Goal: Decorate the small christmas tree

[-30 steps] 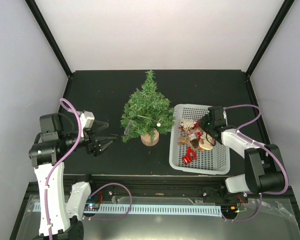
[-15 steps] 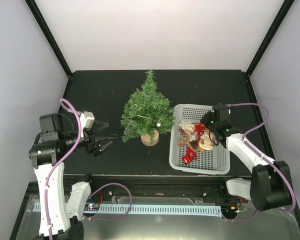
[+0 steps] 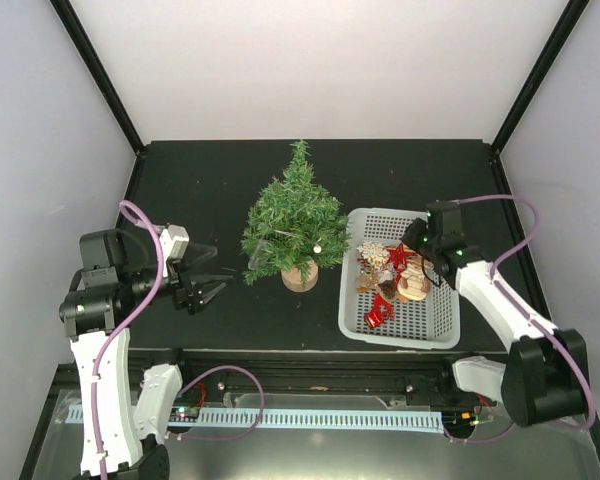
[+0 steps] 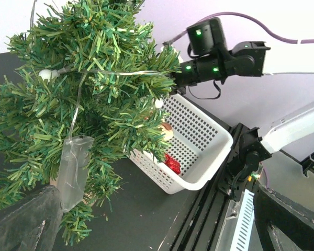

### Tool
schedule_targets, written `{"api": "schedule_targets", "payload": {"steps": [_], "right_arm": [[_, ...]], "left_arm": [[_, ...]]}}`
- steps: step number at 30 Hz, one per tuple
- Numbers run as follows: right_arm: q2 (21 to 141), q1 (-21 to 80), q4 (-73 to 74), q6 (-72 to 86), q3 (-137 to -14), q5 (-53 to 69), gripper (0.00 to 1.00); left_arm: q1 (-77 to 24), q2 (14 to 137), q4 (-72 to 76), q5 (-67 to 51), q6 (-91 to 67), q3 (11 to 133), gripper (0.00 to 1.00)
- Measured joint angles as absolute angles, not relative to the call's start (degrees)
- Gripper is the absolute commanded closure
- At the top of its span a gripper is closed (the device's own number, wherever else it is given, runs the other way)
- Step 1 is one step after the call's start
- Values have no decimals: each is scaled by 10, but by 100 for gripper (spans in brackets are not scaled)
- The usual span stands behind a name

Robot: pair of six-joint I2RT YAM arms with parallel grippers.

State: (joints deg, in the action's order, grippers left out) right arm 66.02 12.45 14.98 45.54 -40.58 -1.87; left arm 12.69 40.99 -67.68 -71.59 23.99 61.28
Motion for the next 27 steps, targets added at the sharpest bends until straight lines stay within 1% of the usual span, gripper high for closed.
{"api": "schedule_targets", "payload": {"steps": [3,8,11,15,18,27], "right_arm": [[714,124,170,454,-430,7,74],[797,124,203,455,-453,54,73],[824,123,223,455,-467,65,71],[830,119,240,454,-474,65,69],[834,116,254,454,-479,60,64],[836,111,291,454,-481,34,60]], "left_arm": [[127,403,-675,-716,237,612,1],[127,401,-674,-716,235,612,1],[127,401,-674,-716,235,612,1],[127,401,-674,-716,235,612,1],[127,401,-674,-716,235,612,1],[127,401,-674,-716,235,612,1]]}}
